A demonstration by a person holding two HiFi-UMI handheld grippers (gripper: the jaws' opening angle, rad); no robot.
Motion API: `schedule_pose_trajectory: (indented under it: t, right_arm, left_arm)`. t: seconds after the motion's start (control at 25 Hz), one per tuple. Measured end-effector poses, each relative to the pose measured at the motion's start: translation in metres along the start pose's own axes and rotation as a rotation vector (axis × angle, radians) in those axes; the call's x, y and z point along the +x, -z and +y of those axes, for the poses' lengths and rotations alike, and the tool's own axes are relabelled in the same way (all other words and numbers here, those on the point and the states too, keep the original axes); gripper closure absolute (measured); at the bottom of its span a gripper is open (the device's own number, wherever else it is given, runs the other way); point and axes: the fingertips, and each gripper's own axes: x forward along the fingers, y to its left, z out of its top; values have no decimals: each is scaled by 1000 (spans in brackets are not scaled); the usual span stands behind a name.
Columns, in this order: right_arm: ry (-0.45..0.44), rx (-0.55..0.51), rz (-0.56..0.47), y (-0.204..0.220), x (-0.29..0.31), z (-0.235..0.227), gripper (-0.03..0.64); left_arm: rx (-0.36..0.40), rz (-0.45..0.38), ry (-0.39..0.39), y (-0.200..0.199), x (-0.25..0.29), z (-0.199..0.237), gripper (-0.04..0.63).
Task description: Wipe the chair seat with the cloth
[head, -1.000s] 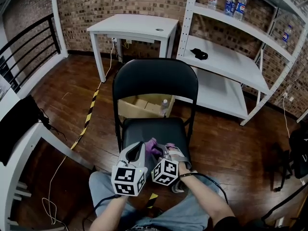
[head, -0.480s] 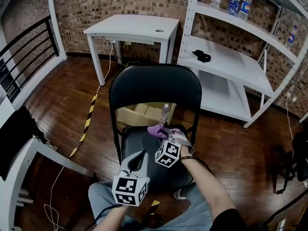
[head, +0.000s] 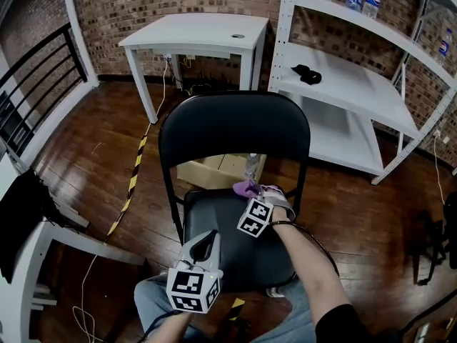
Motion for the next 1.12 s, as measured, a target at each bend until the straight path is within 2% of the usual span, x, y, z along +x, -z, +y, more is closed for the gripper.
schedule_pose_trajectory:
  t: [0.2, 0.4, 0.64, 1.12]
  right_arm:
    - [-28, -43, 36, 13, 17, 10, 509]
    - [-45, -33, 30, 19, 10, 25, 509]
    - [-61, 1, 8, 31, -22, 49, 508]
    - [-101, -2, -45, 51, -97, 127, 509]
  left_arm:
    - [3, 21, -3, 7, 6, 4, 592]
    - [-9, 20, -12, 8, 8, 5, 592]
    - [4, -6, -2, 2, 7, -13, 592]
    - [55, 12, 34, 16, -5, -51, 591]
